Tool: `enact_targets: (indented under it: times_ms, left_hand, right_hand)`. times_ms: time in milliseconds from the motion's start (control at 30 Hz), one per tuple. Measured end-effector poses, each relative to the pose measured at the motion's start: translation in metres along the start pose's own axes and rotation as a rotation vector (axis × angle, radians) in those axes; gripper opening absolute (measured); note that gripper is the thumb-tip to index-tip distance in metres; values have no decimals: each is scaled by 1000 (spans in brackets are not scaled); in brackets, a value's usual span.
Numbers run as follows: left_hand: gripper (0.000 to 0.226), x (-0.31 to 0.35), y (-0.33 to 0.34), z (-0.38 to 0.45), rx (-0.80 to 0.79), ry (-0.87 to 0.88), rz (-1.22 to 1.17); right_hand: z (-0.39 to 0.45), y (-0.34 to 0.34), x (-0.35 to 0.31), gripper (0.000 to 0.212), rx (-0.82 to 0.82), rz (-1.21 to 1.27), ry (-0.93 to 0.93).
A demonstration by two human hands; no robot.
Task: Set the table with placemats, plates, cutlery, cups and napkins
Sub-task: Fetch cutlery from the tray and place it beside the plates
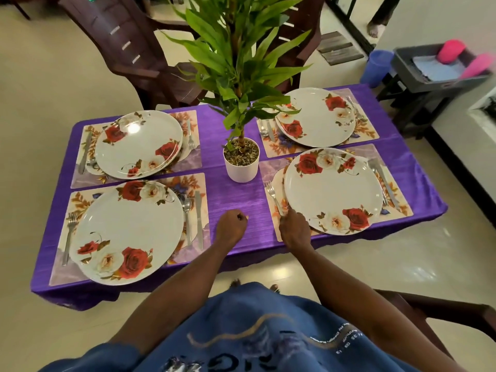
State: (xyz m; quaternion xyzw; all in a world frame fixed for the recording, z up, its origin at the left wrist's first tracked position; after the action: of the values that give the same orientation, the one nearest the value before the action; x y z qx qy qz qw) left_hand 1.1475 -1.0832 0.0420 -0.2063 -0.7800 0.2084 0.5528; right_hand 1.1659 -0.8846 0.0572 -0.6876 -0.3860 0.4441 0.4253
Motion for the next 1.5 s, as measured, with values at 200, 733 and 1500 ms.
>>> enact_targets:
  times_ms: [200, 733, 1500]
  left_hand:
    - [17, -4, 1, 3, -21, -23, -6]
    - [16, -7, 0, 3, -35, 23, 9]
    - [24, 15, 6, 1, -101, 139, -2]
  right_hand:
    - [-4, 1, 2, 23, 15, 0, 5]
    - [-10, -3, 0, 24, 15, 0, 7]
    - [-26, -6, 11, 29, 25, 196, 116]
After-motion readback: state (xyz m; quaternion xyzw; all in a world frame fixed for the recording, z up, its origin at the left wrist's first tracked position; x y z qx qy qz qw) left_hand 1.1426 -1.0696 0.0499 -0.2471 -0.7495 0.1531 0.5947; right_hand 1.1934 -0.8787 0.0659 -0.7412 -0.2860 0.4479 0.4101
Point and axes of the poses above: each hand's wrist, its own z-axis towards the middle knuckle, its own y-axis out of the palm, x = y × z, the point moved 5 cm from there along z, towards the middle knuckle, and after that the axes turned 13 degrees about -z, right-handed, at the moved point
